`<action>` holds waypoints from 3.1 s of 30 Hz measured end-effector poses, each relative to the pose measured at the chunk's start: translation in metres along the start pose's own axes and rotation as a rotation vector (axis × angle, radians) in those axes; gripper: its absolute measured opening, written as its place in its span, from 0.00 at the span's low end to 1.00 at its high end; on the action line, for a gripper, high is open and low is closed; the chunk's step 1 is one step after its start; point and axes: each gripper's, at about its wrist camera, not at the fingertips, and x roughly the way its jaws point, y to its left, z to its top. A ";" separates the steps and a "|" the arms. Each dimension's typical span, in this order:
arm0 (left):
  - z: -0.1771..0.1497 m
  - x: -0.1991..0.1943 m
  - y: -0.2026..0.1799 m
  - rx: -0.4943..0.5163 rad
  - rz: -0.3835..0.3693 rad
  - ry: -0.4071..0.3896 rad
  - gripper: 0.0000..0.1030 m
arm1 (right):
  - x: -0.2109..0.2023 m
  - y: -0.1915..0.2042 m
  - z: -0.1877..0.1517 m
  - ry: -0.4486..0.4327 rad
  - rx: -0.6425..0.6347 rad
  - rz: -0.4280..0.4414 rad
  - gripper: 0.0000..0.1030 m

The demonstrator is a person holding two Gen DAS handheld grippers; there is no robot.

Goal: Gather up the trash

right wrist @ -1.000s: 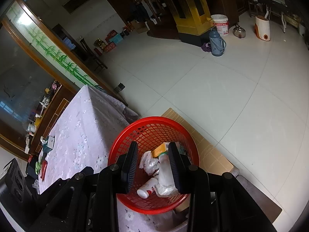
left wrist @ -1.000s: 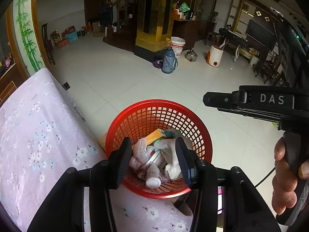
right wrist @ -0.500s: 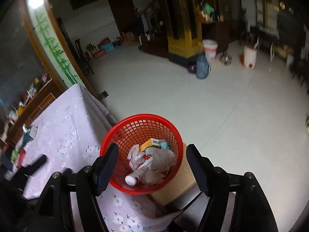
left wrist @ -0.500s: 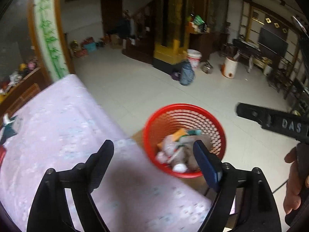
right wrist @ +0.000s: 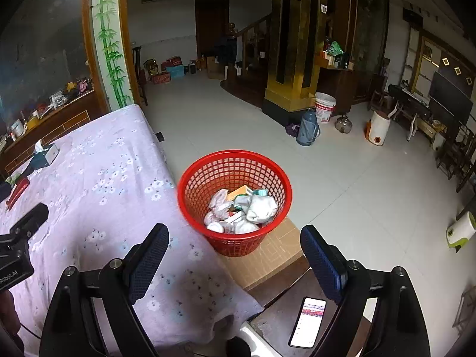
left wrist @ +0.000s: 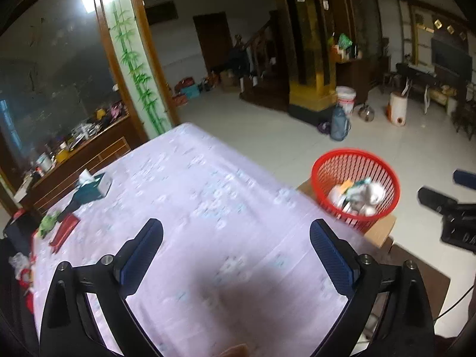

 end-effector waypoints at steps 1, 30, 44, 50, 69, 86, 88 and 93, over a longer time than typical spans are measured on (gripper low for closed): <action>-0.002 0.001 0.002 0.008 0.007 0.021 0.95 | -0.002 0.003 -0.002 -0.001 -0.001 -0.002 0.90; -0.018 -0.009 0.005 0.030 0.020 0.026 0.95 | -0.005 0.023 -0.012 0.030 -0.012 -0.021 0.90; -0.019 -0.002 0.009 0.020 0.028 0.034 0.95 | 0.008 0.027 -0.009 0.041 -0.020 -0.012 0.90; -0.020 0.001 0.010 0.015 0.026 0.040 0.95 | 0.012 0.031 -0.010 0.047 -0.026 -0.011 0.90; -0.023 0.005 0.011 0.007 0.022 0.049 0.95 | 0.017 0.032 -0.011 0.060 -0.025 -0.006 0.90; -0.028 0.002 0.011 -0.019 0.028 0.057 0.95 | 0.021 0.039 -0.009 0.068 -0.060 0.009 0.90; -0.027 0.003 0.013 -0.019 0.027 0.059 0.95 | 0.021 0.040 -0.010 0.072 -0.062 0.011 0.90; -0.033 0.004 0.019 -0.038 0.033 0.076 0.95 | 0.026 0.045 -0.009 0.089 -0.079 0.023 0.90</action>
